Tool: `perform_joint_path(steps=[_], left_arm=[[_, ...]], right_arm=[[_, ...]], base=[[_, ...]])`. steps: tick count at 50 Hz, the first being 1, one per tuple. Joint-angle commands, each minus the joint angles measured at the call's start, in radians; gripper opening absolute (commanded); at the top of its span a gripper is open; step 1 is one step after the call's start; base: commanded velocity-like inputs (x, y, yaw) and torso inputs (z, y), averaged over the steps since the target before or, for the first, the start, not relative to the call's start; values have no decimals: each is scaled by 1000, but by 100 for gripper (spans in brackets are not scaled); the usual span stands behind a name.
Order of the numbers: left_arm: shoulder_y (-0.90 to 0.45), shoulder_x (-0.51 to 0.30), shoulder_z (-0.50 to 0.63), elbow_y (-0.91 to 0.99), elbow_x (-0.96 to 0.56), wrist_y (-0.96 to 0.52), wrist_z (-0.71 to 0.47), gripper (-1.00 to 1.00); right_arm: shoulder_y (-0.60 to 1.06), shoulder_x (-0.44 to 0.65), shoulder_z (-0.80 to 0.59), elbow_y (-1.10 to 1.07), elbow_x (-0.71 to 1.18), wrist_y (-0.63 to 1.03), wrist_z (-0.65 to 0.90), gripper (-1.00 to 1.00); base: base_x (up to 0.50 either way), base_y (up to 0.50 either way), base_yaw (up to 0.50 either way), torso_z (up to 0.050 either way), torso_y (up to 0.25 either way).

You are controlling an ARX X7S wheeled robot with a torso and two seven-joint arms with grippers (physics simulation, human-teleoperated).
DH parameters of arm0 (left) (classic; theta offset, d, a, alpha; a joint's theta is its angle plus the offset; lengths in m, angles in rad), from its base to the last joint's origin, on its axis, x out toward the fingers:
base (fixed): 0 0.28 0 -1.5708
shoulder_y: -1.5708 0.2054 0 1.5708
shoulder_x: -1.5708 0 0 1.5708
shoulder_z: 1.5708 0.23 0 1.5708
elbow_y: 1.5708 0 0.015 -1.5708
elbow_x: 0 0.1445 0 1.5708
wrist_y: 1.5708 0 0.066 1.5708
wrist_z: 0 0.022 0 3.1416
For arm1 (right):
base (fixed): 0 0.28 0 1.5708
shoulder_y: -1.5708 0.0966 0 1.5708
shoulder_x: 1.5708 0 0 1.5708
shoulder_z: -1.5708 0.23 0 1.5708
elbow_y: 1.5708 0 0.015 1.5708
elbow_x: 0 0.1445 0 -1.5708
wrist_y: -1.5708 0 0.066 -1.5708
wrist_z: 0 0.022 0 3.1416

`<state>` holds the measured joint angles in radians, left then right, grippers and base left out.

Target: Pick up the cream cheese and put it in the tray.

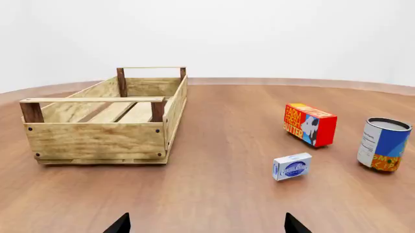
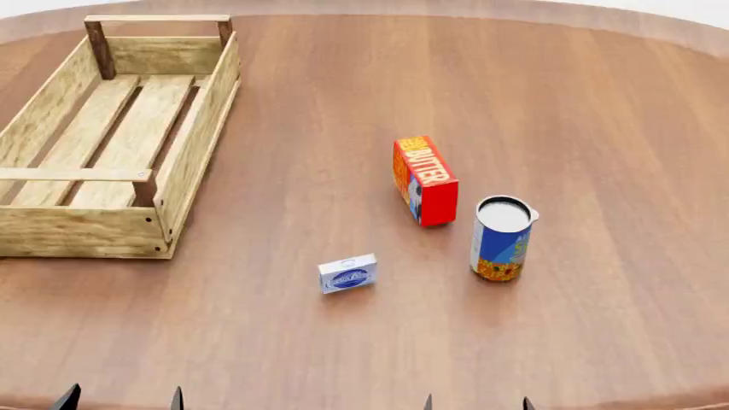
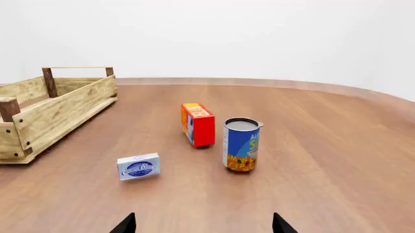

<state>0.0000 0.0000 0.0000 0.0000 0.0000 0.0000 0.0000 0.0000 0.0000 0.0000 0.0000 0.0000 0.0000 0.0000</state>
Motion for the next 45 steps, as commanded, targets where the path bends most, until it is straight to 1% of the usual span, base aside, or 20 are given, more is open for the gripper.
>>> perform_joint_path(steps=[1, 8, 11, 15, 19, 24, 27, 30, 32, 33, 35, 36, 40, 45], left_arm=[[-3, -17, 17, 2, -14, -6, -19, 100], [11, -40, 38, 29, -28, 1, -54, 100], [22, -45, 50, 57, -14, 6, -75, 100], [37, -54, 54, 90, -21, 29, -90, 100], [91, -66, 48, 207, -22, 78, -109, 100], [192, -81, 43, 408, 10, 137, -143, 100], [246, -88, 38, 486, 31, 196, -162, 100], [303, -95, 30, 553, 35, 284, -177, 100], [325, -98, 32, 572, 51, 318, -185, 100], [353, -99, 33, 589, 79, 375, -193, 100], [379, -97, 33, 597, 111, 441, -211, 100], [397, -94, 31, 593, 152, 506, -229, 100], [421, -91, 24, 581, 207, 616, -269, 100], [439, -99, 23, 596, 210, 639, -287, 100]], right_arm=[[3, 19, -28, 17, -13, -15, 29, 100], [3, 40, -65, 24, -9, -35, 62, 100], [-2, 47, -69, -1, -5, -27, 73, 100], [-34, 62, -79, -64, -9, -58, 83, 100], [-80, 74, -75, -162, -28, -96, 113, 100], [-175, 85, -71, -354, -67, -152, 155, 100], [-223, 91, -72, -427, -90, -197, 175, 100], [-260, 91, -75, -477, -170, -239, 213, 100], [-274, 95, -79, -491, -187, -269, 226, 100], [-292, 93, -75, -507, -223, -312, 252, 100], [-312, 94, -71, -523, -250, -363, 281, 100], [-325, 95, -71, -530, -291, -396, 299, 100], [-356, 100, -68, -539, -376, -502, 361, 100], [-381, 92, -59, -553, -454, -560, 420, 100]], base=[[0, 0, 0, 0, 0], [0, 0, 0, 0, 0], [0, 0, 0, 0, 0], [0, 0, 0, 0, 0], [0, 0, 0, 0, 0], [0, 0, 0, 0, 0], [0, 0, 0, 0, 0], [0, 0, 0, 0, 0], [0, 0, 0, 0, 0], [0, 0, 0, 0, 0], [0, 0, 0, 0, 0], [0, 0, 0, 0, 0], [0, 0, 0, 0, 0], [0, 0, 0, 0, 0]])
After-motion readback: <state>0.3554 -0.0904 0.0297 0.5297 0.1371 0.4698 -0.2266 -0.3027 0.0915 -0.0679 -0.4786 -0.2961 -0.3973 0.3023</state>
